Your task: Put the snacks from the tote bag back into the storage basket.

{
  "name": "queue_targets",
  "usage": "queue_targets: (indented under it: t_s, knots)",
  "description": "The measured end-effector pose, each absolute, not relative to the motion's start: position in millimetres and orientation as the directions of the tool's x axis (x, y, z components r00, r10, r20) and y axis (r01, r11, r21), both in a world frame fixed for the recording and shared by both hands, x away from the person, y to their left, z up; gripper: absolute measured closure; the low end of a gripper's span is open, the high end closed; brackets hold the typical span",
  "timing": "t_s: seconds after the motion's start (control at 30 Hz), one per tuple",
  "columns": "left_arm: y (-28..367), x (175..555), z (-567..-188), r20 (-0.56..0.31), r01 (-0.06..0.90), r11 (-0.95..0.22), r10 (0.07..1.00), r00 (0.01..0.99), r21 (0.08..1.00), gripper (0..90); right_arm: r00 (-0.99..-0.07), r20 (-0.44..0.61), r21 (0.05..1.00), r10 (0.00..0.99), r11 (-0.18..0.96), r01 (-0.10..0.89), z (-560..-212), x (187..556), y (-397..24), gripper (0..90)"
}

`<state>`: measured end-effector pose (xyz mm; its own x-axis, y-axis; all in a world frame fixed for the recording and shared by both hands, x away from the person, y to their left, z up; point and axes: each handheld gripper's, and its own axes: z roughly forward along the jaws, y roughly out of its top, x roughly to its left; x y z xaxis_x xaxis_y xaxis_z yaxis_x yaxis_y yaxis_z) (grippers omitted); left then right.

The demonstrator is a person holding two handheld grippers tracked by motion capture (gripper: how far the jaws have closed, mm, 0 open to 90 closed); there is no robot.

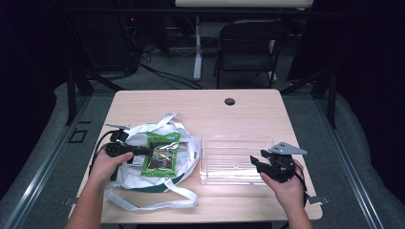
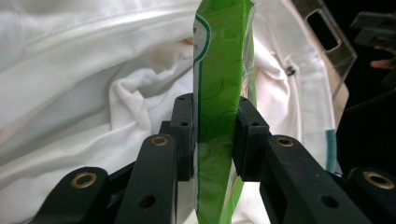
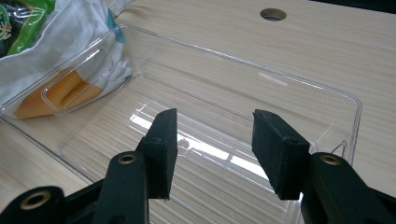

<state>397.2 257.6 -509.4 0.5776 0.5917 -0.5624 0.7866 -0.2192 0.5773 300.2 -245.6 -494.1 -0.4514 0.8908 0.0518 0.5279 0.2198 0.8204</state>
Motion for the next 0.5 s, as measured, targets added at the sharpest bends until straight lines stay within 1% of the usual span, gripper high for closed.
queue_targets:
  t_s: [0.2, 0.5]
  knots:
    - [261.0, 396.3, -505.8, -0.549, 0.772, -0.186, 0.603, 0.578, 0.608, 73.3, -0.452, 0.053, 0.821, 0.891, 0.219, 0.528, -494.1, 300.1, -245.6, 50.8]
    - [261.9, 393.8, -500.7, -0.542, 0.746, -0.15, 0.597, 0.591, 0.648, 73.4, -0.456, 0.048, 0.816, 0.888, 0.228, 0.531, -494.5, 300.2, -245.2, 50.8]
